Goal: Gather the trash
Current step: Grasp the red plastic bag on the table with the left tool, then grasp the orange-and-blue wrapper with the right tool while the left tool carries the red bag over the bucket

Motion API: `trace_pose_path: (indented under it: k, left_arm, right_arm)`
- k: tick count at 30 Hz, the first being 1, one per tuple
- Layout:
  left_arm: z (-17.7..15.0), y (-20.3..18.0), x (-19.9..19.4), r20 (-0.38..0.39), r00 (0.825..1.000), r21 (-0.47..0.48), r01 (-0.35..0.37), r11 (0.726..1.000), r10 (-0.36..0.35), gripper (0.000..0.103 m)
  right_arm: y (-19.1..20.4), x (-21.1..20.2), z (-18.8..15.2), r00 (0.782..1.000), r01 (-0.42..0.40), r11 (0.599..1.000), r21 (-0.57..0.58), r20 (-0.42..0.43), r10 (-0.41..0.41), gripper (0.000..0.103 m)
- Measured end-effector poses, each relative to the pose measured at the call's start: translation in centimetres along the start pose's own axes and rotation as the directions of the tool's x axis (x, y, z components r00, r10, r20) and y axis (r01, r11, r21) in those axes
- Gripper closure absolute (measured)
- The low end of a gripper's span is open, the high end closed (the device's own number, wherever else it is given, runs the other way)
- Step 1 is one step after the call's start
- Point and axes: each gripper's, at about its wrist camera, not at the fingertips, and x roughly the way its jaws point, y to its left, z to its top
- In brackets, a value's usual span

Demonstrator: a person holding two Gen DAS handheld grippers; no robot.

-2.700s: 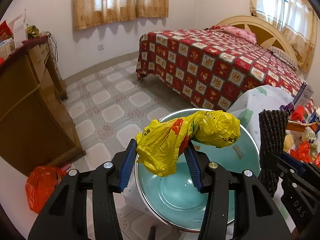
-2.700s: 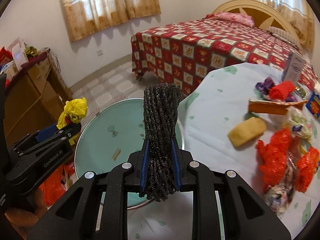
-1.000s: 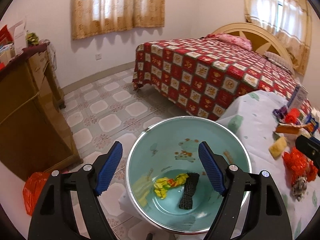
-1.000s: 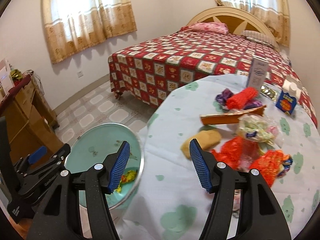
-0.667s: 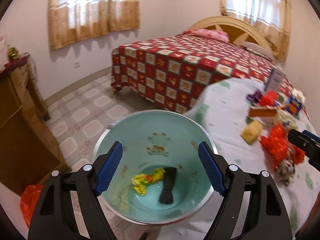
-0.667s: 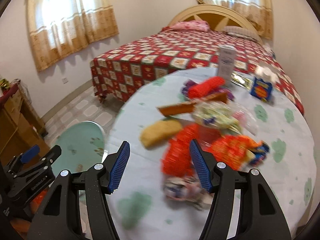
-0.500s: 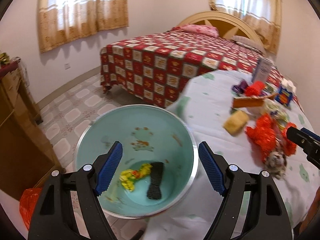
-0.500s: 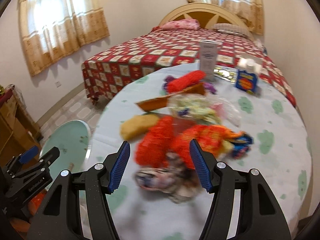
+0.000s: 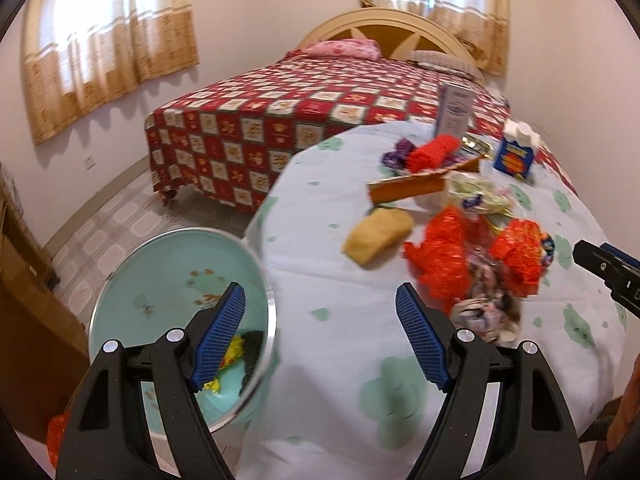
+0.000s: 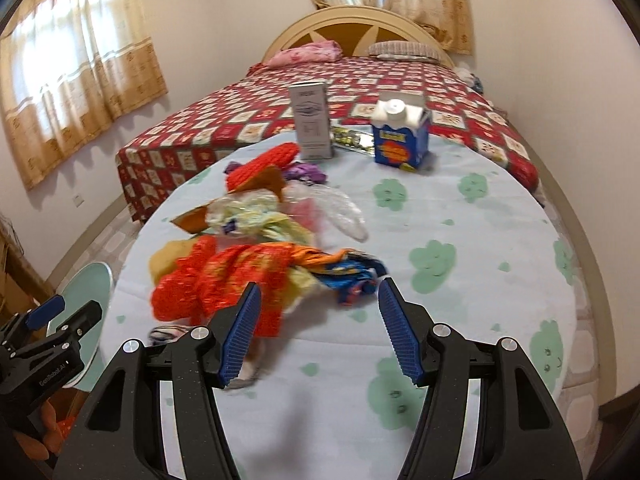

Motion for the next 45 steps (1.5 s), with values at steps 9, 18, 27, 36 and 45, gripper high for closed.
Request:
trace_pose_path:
  k: [9,18,27,36,45]
  left_arm:
    - [1.3,-4.5,1.8,-0.031,0.997,0.066,0.066,0.996,-0.064,0.027]
    - [1.9,-7.5,4.8,-0.097,0.990,0.096,0.109,0.989,-0.100,0.042]
    - [1.8,-7.5,6.3,-0.130,0.983,0.084,0.137,0.987,-0.126,0.071]
    - [3.3,-5.8,2.3,-0.023,0.990,0.066,0.139,0.988,-0.137,0.078]
    - [3.5,0.2,-2.8,0.059,0.997,-0.007,0.056,0.998,-0.056,0.078]
  right_arm:
    - [-2.9,0.6,0.0,1.000,0.025,0.999,0.047,-0.013,-0.025,0.042]
    - [-3.9,0.9,0.4,1.000,0.030,0.998,0.058,-0.008,-0.030,0.042]
    - [-4.3,1.6,0.5,1.000,0.014,0.997,0.078,-0.024,-0.012,0.042]
    - [-1.1,1.5,2.1,0.996,-0.083,0.993,0.078,-0.017,0.084,0.042]
    - [2.9,6.1,2.4,0.977,-0.122,0.976,0.179,-0.150,0.150,0.041]
